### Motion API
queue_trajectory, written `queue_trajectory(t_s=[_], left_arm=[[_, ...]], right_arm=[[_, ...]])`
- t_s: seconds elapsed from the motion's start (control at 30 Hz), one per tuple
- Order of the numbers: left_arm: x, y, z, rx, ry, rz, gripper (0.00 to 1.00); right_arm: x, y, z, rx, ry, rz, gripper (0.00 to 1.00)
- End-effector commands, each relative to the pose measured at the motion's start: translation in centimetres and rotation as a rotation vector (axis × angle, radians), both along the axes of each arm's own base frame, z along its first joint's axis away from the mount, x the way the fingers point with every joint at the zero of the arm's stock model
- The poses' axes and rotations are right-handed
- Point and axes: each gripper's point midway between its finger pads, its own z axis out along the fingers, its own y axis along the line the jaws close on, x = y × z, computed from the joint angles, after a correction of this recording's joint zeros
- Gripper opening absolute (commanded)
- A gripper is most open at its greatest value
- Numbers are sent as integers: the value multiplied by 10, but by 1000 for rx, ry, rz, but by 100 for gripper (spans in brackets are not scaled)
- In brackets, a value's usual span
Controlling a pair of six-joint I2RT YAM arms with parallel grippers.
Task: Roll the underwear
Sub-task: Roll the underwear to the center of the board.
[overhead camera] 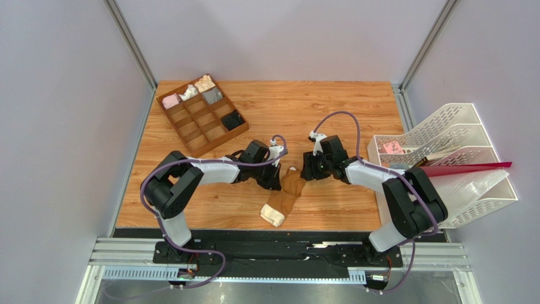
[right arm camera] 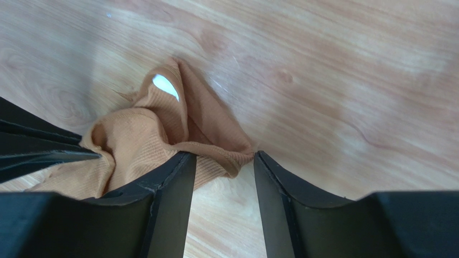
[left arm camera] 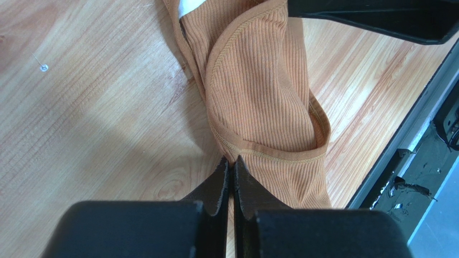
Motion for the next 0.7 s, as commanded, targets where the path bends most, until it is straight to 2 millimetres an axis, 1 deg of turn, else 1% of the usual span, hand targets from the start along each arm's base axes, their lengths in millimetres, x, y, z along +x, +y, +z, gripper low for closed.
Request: queue_trajectory(t_s=[0.0,0.1,0.17,0.2,0.27,0.3,0.33,0.37,0.4,0.43,0.53,0.57,0.63,0.67], left_arm=[[-22,40,-47,213,86,23,1],[-22,40,-47,214,85,22,1],[-22,40,-47,215,84,23,1],[-22,40,-46,214,82,22,1],[-21,40,-47,216,81,21,1],[-21,40,-47,218,81,22,1],[-21,40,-48,220,84,22,1],[-21,40,-48,220,85,23,1],[-20,40,-49,224,86,27,1],[-20,40,-50,229,90,26,1],[-18,43,-52,254,88,39,1],[-16,44,-53,259,87,43,1],[-16,45,-54,270,88,46,1],[-16,44,-54,269,88,45,1]], right_arm=[[9,12,1,43,-8,30,50],[9,14,0,44,0,34,50],[8,13,-1,40,3,34,48],[8,13,-3,42,10,30,41],[9,13,-3,40,15,24,33],[9,13,-4,40,19,24,25],[9,14,-4,42,23,22,20],[10,15,-3,47,21,18,14],[10,16,-2,48,23,19,3],[11,18,2,61,20,15,0],[13,19,12,81,3,2,0],[14,20,20,95,-17,1,0],[13,21,30,115,-36,-3,0],[13,23,41,133,-64,0,0]])
